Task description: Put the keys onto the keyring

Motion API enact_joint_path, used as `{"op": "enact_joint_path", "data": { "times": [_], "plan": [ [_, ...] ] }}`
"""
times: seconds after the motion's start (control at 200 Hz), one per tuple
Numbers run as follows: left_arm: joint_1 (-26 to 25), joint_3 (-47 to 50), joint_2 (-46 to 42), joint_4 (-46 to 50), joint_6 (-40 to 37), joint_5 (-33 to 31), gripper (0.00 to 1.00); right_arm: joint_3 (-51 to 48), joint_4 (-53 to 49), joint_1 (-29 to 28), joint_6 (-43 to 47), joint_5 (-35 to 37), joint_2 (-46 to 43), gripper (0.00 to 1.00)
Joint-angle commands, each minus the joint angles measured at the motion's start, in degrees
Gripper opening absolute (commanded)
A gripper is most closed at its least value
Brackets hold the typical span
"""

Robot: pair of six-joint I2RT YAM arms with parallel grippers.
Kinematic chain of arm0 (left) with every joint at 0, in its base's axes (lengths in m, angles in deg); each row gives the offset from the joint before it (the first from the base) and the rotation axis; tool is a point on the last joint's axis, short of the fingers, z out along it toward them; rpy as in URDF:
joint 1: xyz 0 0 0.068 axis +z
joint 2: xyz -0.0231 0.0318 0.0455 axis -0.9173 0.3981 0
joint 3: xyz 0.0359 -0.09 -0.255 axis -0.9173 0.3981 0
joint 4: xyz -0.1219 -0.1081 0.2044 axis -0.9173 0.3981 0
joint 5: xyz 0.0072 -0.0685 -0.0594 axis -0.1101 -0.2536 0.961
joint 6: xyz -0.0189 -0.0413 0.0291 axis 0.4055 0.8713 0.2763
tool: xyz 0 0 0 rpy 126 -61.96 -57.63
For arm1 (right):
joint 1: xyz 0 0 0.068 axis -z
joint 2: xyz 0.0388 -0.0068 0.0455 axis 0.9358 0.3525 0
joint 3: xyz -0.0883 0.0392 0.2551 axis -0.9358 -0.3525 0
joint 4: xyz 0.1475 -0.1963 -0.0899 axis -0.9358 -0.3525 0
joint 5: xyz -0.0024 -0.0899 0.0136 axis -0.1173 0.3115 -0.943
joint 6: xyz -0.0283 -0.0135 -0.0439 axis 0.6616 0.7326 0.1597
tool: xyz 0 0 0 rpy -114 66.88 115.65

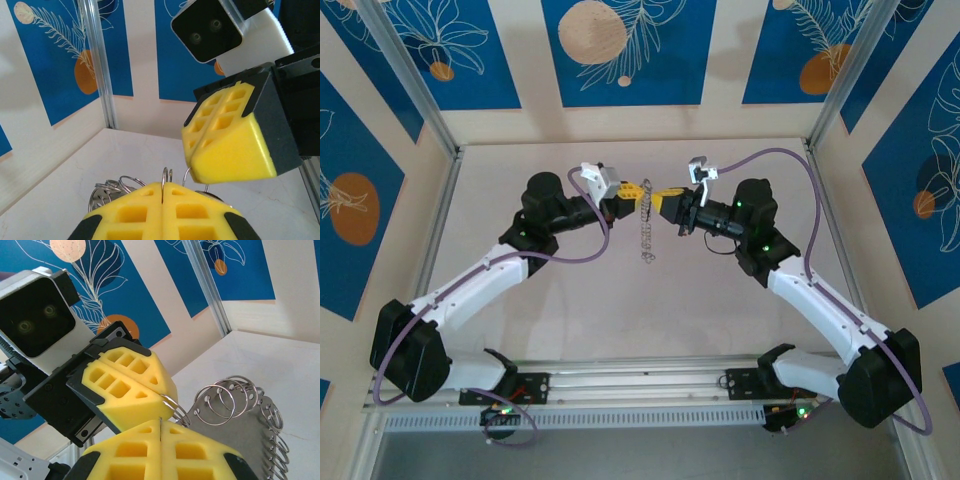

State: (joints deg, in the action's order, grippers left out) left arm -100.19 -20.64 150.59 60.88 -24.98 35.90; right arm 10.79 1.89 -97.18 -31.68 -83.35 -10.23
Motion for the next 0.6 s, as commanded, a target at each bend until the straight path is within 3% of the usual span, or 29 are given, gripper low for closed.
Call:
{"op": "enact_joint_path", "data": {
  "times": [0.0,0.595],
  "plan": [
    [-0.8,-2.5,0.0,-2.0,-1.1,1.3,0.00,1.7,0.1,-0.4,1.8,1.0,0.1,0.00],
    [-1.2,-2.4,0.6,-1.9,-1.3,1.1,0.00,1.6,1.0,-0.4,2.4,2.5,-1.5,0.00]
  ]
}}
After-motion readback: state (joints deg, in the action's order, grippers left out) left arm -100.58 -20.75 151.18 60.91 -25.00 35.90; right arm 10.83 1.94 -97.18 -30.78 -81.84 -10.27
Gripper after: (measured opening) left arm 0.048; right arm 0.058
